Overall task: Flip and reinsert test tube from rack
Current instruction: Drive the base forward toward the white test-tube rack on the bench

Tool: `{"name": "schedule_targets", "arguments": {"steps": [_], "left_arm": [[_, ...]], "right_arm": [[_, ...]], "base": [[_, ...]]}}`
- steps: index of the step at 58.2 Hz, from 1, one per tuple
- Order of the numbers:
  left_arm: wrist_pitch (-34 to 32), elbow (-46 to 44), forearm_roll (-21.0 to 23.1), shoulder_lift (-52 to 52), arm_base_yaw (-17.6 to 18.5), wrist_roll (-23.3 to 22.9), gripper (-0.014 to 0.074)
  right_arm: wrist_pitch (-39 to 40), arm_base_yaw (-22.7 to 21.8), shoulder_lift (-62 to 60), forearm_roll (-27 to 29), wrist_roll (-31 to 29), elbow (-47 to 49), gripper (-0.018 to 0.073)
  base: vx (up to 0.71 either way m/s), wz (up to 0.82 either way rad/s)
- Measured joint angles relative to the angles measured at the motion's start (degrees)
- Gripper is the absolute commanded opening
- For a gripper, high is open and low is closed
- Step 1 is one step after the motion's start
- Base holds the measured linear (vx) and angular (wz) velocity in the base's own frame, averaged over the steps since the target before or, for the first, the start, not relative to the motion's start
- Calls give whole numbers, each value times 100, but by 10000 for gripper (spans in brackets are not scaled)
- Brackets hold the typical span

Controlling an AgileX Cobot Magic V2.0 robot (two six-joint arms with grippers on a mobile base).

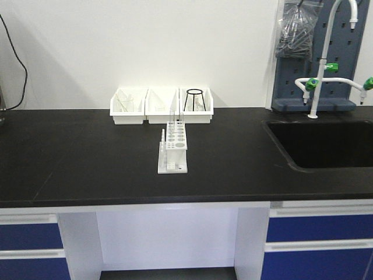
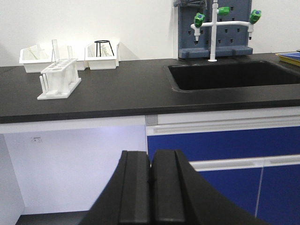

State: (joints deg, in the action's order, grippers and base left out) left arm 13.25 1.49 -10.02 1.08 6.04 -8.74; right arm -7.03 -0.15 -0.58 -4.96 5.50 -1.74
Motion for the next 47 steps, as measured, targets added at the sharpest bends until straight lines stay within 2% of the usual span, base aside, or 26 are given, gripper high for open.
{"name": "schedule_targets", "arguments": {"steps": [47], "left_arm": [[0,0,0,0,0,0,-6]], "right_arm": [[-7,0,0,0,0,0,-10]], "base": [[40,4]]}}
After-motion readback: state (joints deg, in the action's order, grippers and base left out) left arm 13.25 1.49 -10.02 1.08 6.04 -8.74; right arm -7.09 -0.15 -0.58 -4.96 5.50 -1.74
